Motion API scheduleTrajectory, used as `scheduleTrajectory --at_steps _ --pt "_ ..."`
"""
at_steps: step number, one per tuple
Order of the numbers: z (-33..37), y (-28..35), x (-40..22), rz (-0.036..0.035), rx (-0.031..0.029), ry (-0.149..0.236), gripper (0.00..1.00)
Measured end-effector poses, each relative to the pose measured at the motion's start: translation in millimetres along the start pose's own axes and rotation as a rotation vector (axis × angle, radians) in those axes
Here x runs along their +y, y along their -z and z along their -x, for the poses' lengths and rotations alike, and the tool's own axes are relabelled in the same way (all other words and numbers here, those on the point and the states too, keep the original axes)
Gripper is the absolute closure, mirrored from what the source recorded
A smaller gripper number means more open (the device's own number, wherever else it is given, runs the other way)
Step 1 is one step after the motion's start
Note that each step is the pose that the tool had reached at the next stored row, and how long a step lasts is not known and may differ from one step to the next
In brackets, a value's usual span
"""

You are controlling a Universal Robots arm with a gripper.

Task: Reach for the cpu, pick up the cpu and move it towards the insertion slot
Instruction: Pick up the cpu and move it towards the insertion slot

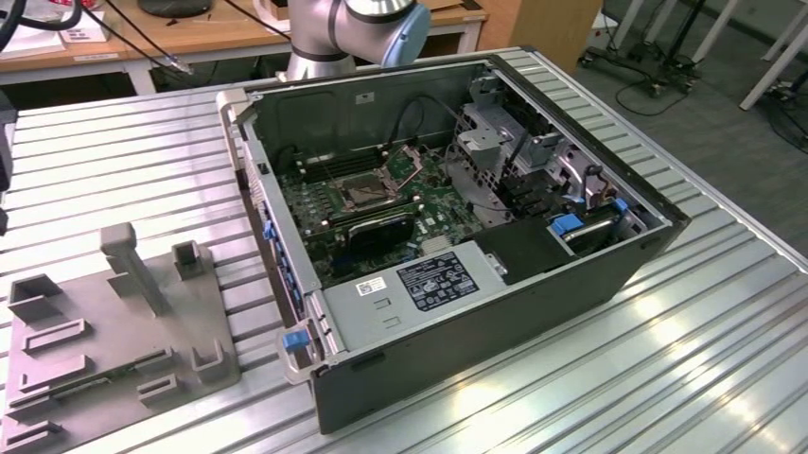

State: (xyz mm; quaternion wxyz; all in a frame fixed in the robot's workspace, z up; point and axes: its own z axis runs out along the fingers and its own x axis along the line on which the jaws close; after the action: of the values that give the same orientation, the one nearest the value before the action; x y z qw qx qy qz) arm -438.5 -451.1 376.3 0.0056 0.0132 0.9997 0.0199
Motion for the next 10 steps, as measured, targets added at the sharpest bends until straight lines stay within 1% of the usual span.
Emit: scheduleTrajectory --at_steps 7,10 --pt "1.4 0.0 0.1 0.0 0.0 0.0 0.45" --pt "3.4 0.0 0.1 0.0 0.0 0.0 0.45"
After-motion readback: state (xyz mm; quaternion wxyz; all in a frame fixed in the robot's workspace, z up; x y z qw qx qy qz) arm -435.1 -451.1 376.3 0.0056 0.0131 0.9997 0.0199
